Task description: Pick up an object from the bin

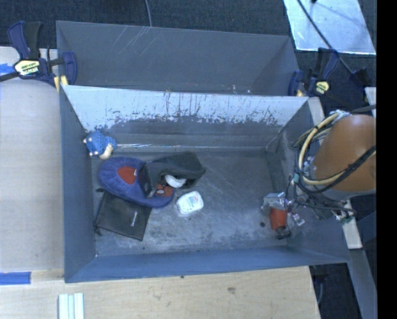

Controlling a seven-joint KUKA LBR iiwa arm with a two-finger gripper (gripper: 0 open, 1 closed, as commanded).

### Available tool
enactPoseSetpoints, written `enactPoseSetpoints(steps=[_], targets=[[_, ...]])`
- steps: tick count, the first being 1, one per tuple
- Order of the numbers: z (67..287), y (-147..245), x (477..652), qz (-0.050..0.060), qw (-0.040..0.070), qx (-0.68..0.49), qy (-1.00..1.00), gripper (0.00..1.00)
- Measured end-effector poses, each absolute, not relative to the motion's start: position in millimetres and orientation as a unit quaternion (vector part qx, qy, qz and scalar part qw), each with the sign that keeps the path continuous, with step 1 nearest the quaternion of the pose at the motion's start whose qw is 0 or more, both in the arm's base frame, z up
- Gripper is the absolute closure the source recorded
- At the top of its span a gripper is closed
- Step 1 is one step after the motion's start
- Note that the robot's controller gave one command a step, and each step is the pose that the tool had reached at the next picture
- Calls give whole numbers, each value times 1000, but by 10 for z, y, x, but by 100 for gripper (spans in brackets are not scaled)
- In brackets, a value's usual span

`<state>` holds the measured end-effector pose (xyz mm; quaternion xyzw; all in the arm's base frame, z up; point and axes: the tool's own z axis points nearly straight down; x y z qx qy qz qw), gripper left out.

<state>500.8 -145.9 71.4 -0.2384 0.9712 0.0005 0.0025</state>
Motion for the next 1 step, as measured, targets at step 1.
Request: enactPoseSetpoints(steps=[1], targets=[[2546,-1491,5083,-3,6,-240,971,100]])
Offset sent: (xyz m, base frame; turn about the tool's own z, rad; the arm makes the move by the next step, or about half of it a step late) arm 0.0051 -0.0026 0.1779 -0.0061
